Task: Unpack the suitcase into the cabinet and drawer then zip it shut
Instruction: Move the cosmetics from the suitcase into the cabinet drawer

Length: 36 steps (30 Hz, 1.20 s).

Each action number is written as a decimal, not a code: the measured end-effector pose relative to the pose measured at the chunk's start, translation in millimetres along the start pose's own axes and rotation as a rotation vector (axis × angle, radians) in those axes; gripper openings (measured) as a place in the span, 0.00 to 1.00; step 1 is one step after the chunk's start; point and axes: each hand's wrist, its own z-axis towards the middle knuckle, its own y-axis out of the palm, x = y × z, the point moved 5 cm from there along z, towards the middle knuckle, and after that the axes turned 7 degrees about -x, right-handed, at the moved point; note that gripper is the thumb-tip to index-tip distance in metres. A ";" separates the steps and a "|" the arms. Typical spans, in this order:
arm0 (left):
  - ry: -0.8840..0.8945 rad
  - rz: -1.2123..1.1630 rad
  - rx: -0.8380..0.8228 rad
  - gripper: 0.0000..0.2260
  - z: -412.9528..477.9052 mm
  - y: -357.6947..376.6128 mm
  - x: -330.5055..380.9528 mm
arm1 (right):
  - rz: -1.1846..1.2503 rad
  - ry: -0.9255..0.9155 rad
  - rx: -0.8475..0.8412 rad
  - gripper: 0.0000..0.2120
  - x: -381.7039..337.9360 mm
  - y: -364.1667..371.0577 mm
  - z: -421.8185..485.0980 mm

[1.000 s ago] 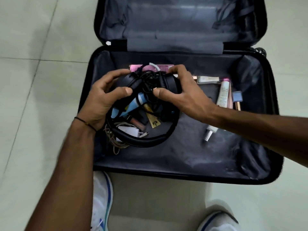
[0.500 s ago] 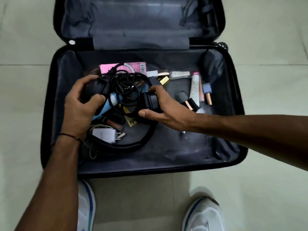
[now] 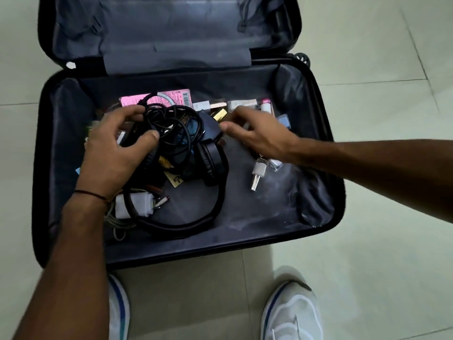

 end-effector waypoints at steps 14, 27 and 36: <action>-0.071 0.147 -0.352 0.11 54.7 170.0 88.8 | -0.369 0.288 -0.114 0.19 66.0 4.3 -40.0; -0.317 0.316 -0.307 0.30 35.7 202.8 61.8 | 0.261 0.499 0.058 0.07 71.4 -4.7 -55.0; -0.349 -0.415 -0.053 0.07 30.9 174.7 36.6 | -0.281 0.047 -0.151 0.14 45.6 -2.5 -46.4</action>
